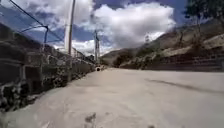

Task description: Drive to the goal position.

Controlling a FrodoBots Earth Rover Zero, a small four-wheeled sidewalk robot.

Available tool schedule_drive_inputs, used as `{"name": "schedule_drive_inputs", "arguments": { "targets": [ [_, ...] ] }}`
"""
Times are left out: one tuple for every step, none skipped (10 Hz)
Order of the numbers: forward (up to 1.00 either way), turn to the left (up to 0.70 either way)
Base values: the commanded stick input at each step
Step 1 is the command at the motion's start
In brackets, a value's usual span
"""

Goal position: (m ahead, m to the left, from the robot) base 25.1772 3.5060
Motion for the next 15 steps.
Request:
{"name": "schedule_drive_inputs", "arguments": {
  "targets": [
    [0.70, 0.00],
    [0.70, 0.00],
    [0.70, 0.00],
    [0.70, 0.00],
    [0.70, 0.00],
    [0.70, 0.00],
    [0.70, 0.00],
    [0.70, 0.00],
    [0.70, 0.00],
    [0.70, 0.00],
    [0.70, 0.00],
    [0.70, 0.00],
    [0.70, 0.00],
    [0.70, 0.00],
    [0.70, 0.00]
  ]
}}
